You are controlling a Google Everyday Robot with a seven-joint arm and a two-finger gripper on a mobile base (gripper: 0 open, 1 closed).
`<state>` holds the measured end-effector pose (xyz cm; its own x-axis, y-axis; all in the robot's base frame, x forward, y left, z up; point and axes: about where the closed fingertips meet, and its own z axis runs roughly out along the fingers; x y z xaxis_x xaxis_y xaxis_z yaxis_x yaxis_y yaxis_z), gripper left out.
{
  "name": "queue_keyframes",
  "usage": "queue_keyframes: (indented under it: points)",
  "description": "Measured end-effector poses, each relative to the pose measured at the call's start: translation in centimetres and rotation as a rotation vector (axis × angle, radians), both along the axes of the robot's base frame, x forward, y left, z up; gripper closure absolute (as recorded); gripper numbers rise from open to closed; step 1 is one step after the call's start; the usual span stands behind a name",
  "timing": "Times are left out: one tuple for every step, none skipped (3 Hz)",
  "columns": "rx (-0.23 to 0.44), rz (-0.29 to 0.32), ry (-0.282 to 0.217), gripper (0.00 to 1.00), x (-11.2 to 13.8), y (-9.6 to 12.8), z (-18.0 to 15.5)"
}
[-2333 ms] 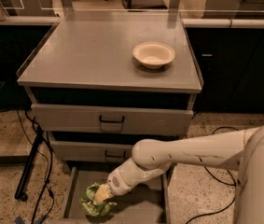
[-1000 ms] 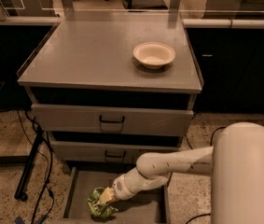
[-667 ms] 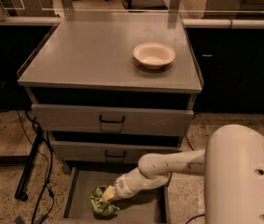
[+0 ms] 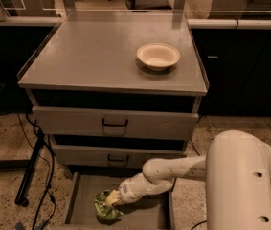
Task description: Place green jalapeno chip bag into bottom drawer
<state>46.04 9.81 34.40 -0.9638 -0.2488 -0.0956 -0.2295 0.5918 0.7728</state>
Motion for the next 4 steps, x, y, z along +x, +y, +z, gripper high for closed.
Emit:
queue_keyframes:
  points:
    - [-0.010, -0.036, 0.028, 1.00, 0.5, -0.8, -1.9]
    - [-0.054, -0.103, 0.045, 1.00, 1.4, -2.4, -4.1]
    - [-0.092, -0.171, 0.052, 1.00, 2.3, -3.8, -6.0]
    - [-0.129, -0.214, 0.068, 1.00, 2.8, -4.6, -7.9]
